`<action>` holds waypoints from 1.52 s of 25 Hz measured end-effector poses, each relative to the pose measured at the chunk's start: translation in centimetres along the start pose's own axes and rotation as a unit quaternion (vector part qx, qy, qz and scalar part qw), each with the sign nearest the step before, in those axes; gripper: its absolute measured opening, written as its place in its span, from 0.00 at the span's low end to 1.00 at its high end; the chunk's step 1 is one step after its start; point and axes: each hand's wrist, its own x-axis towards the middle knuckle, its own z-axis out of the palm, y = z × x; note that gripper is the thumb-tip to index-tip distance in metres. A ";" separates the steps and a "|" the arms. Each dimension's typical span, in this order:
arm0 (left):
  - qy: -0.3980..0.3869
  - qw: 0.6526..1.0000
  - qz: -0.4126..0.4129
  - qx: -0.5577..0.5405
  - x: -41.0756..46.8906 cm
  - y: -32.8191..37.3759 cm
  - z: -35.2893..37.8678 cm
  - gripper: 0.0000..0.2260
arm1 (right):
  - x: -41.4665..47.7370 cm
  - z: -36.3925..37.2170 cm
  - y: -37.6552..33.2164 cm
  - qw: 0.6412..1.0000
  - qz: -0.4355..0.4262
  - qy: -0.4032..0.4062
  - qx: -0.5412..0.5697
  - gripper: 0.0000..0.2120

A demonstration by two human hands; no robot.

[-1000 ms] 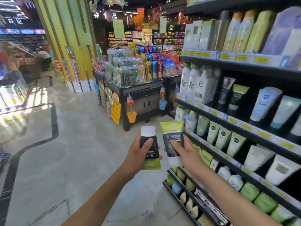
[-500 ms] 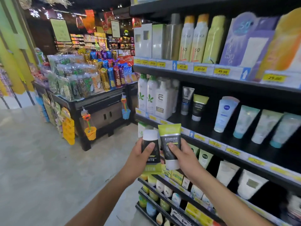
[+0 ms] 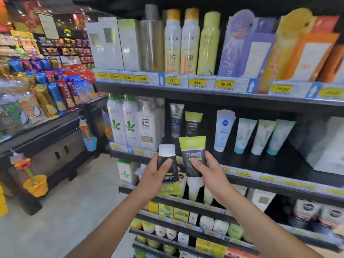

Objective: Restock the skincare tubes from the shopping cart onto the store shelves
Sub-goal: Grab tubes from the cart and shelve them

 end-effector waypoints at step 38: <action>-0.098 0.983 0.005 -0.156 6.0 -0.1 -1.7 0.16 | 3.6 0.0 -2.6 0.944 -0.081 0.180 -0.264 0.06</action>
